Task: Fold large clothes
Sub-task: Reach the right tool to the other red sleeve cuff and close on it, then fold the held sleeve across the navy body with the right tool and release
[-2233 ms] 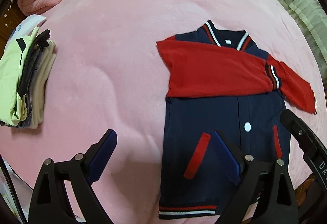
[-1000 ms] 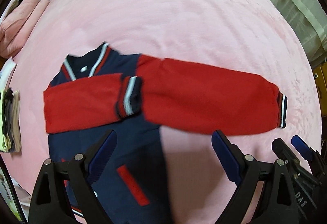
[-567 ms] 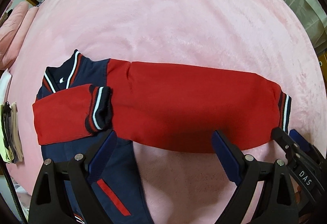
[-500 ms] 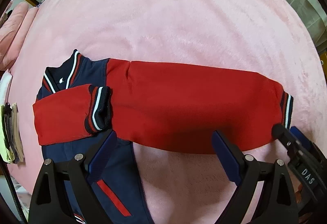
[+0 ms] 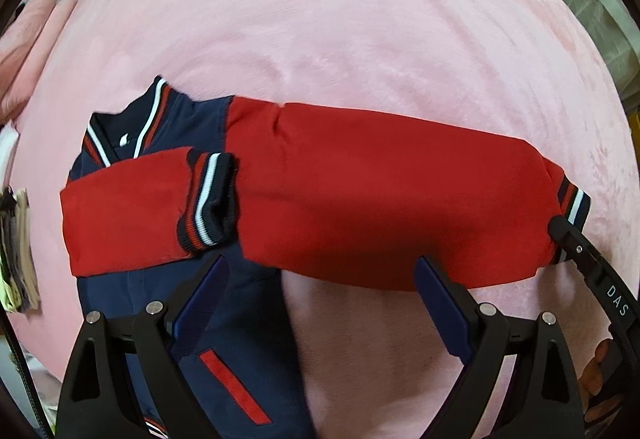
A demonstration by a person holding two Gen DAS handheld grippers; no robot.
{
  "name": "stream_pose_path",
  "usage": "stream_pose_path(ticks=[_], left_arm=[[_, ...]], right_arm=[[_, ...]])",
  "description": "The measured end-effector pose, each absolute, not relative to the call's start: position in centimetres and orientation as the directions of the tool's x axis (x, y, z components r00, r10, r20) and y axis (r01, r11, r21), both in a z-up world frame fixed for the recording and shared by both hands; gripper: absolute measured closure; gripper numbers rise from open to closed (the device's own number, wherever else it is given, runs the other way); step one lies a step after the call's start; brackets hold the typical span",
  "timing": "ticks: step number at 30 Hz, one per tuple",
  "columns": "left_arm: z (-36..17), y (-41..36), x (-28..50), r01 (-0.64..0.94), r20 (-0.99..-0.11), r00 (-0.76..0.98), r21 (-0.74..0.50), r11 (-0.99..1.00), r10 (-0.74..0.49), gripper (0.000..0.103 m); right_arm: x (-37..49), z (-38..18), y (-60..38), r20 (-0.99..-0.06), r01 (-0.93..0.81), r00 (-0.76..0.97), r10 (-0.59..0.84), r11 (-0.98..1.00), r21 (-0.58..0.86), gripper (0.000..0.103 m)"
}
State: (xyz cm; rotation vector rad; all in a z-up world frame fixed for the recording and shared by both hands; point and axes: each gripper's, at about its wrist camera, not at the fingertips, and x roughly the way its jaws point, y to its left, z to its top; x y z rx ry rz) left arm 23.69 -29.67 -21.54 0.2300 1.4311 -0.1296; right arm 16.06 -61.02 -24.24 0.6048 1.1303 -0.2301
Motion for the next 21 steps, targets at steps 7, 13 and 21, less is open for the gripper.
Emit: stream_pose_path(ticks=[7, 13, 21], left_arm=[[-20.5, -25.2, 23.8, 0.206, -0.989, 0.144, 0.014, 0.978, -0.016, 0.010], [-18.9, -19.5, 23.9, 0.206, -0.983, 0.180, -0.007, 0.978, -0.045, 0.010], [-16.4, -10.4, 24.0, 0.175, -0.966, 0.240, -0.053, 0.983, -0.095, 0.010]], right_arm=[[16.1, -20.2, -57.8, -0.886, 0.483, 0.462, -0.041, 0.850, 0.213, 0.087], [16.5, -15.7, -54.1, -0.849, 0.492, 0.519, -0.101, 0.847, 0.201, 0.088], [19.9, -12.0, -44.0, -0.794, 0.389, 0.603, -0.082, 0.899, 0.202, 0.088]])
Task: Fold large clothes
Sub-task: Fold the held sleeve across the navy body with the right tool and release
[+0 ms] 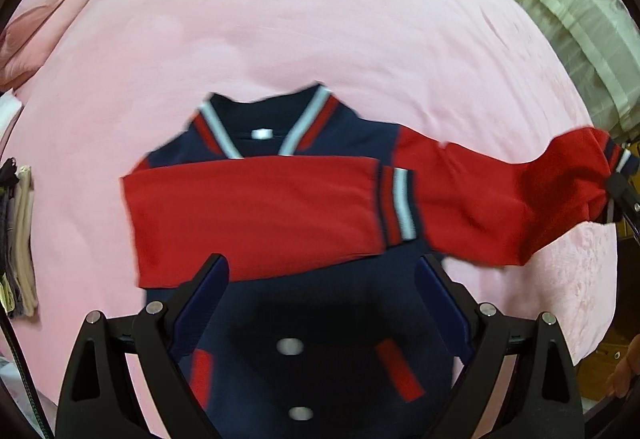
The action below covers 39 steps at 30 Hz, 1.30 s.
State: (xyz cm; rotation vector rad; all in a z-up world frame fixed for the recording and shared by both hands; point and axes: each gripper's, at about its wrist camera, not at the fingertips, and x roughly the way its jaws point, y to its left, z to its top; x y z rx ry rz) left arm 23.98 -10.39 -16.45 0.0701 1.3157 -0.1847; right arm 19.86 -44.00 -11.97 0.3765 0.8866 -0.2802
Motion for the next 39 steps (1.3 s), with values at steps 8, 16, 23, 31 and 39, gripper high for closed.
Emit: stream_pose_path(ticks=[8, 16, 23, 31, 39], left_arm=[[-16.3, -3.0, 24.9, 0.093, -0.955, 0.279, -0.075, 0.993, -0.098, 0.010], [-19.5, 1.8, 25.0, -0.024, -0.964, 0.250, -0.097, 0.995, -0.088, 0.010], [-19.7, 3.1, 24.4, -0.031, -0.954, 0.259, -0.164, 0.986, -0.150, 0.010], [-19.4, -0.2, 25.5, 0.034, -0.887, 0.228, -0.405, 0.914, -0.402, 0.010], [-22.3, -5.8, 27.9, 0.008, -0.820, 0.171, -0.554, 0.833, -0.547, 0.010]], right_arm=[[23.9, -14.8, -33.8, -0.838, 0.314, 0.544, -0.034, 0.935, 0.166, 0.088], [25.7, -18.5, -28.7, -0.836, 0.158, 0.517, 0.183, 0.940, 0.304, 0.088], [25.8, -18.9, -28.8, -0.849, 0.155, 0.490, 0.198, 0.939, 0.308, 0.088], [25.7, -19.2, -31.1, -0.870, 0.198, 0.457, 0.185, 0.932, 0.303, 0.088], [25.6, -20.0, -35.0, -0.880, 0.236, 0.444, 0.169, 0.925, 0.297, 0.088]])
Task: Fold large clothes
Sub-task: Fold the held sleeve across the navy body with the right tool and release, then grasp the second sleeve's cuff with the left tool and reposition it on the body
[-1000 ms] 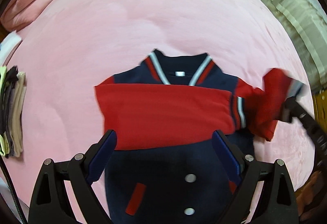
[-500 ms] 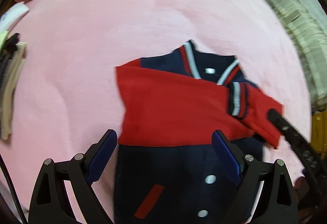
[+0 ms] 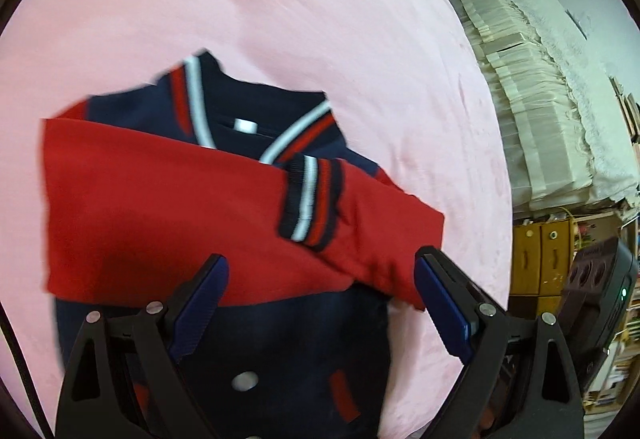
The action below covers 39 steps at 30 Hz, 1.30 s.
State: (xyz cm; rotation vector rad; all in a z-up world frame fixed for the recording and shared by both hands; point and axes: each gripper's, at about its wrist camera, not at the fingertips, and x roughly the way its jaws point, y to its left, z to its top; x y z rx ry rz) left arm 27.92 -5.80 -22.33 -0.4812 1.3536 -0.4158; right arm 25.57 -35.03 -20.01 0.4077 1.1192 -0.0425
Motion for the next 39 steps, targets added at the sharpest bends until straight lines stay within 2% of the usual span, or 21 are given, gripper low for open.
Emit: stream_pose_path(ticks=[5, 8, 15, 19, 22, 24, 26, 29, 33, 39], left_arm=[[-24.9, -8.6, 29.2, -0.053, -0.817, 0.157, -0.569, 0.821, -0.555, 0.014], [-26.6, -10.3, 30.1, -0.059, -0.861, 0.149, -0.498, 0.865, -0.486, 0.014], [-28.0, -13.4, 31.1, -0.024, -0.903, 0.156, -0.409, 0.912, -0.401, 0.017], [-28.1, -16.0, 30.8, 0.029, -0.949, 0.146, -0.279, 0.960, -0.280, 0.036], [-28.0, -18.2, 30.7, 0.068, -0.965, 0.152, -0.205, 0.976, -0.213, 0.045], [-27.7, -19.3, 30.2, 0.087, -0.970, 0.155, -0.177, 0.980, -0.189, 0.051], [-27.4, -20.6, 29.6, 0.116, -0.971, 0.160, -0.163, 0.980, -0.180, 0.068], [-26.6, -22.0, 28.7, 0.134, -0.972, 0.181, -0.126, 0.983, -0.150, 0.077], [-24.0, -23.8, 26.7, 0.161, -0.954, 0.285, -0.052, 0.986, -0.097, 0.082], [-18.8, -24.6, 25.5, 0.127, -0.924, 0.361, -0.086, 0.988, -0.127, 0.083]], right_arm=[[25.5, -21.4, -37.5, -0.895, 0.259, 0.415, 0.166, 0.921, 0.291, 0.088], [25.3, -22.3, -38.8, -0.900, 0.281, 0.401, 0.173, 0.912, 0.300, 0.088], [24.5, -23.5, -41.4, -0.910, 0.322, 0.379, 0.171, 0.897, 0.303, 0.088], [24.0, -23.6, -42.7, -0.910, 0.348, 0.380, 0.167, 0.885, 0.308, 0.088], [23.9, -23.5, -43.2, -0.910, 0.360, 0.383, 0.158, 0.882, 0.304, 0.088], [23.8, -23.4, -43.6, -0.910, 0.366, 0.386, 0.151, 0.881, 0.301, 0.088], [23.6, -23.2, -43.8, -0.910, 0.373, 0.387, 0.146, 0.878, 0.299, 0.088], [23.4, -23.0, -44.0, -0.910, 0.377, 0.389, 0.143, 0.876, 0.299, 0.088], [23.2, -22.5, -43.9, -0.909, 0.381, 0.394, 0.137, 0.876, 0.297, 0.088], [23.0, -20.6, -43.7, -0.894, 0.363, 0.431, 0.123, 0.884, 0.296, 0.088]])
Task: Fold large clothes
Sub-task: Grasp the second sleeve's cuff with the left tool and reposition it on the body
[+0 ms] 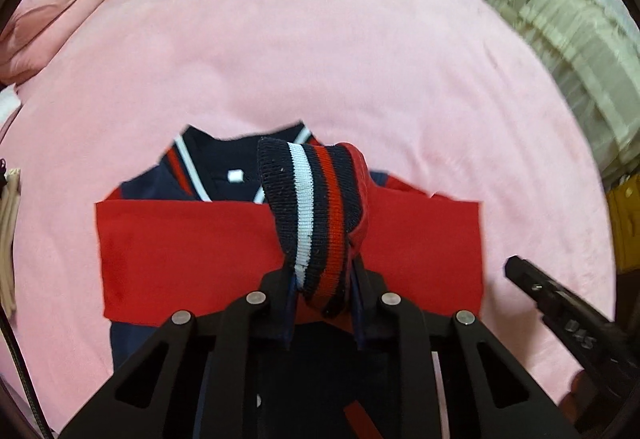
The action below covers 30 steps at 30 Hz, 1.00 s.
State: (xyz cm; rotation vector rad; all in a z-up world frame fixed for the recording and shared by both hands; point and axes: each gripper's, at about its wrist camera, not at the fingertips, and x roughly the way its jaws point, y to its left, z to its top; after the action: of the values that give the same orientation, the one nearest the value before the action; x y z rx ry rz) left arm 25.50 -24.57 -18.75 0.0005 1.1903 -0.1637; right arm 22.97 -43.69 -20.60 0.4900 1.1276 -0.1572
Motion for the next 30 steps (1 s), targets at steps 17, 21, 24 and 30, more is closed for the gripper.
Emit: stream_pose_path(ticks=[17, 21, 24, 30], left_arm=[[-21.2, -15.8, 24.9, -0.074, -0.925, 0.379, -0.048, 0.996, -0.017, 0.082], [-23.8, -11.8, 25.0, -0.104, -0.959, 0.284, -0.047, 0.993, -0.016, 0.079], [-25.3, -11.5, 24.8, -0.133, -0.973, 0.230, -0.011, 0.991, 0.020, 0.054], [-22.9, -10.7, 22.6, -0.144, -0.961, 0.260, 0.056, 0.988, 0.093, 0.030]], right_arm=[[22.3, -20.5, -39.7, -0.871, 0.274, 0.463, 0.164, 0.908, 0.317, 0.088], [22.3, -20.7, -39.2, -0.874, 0.267, 0.455, 0.171, 0.910, 0.317, 0.088], [22.6, -20.6, -38.8, -0.878, 0.256, 0.450, 0.163, 0.918, 0.302, 0.088], [23.1, -19.8, -37.7, -0.867, 0.221, 0.469, 0.167, 0.928, 0.299, 0.088]])
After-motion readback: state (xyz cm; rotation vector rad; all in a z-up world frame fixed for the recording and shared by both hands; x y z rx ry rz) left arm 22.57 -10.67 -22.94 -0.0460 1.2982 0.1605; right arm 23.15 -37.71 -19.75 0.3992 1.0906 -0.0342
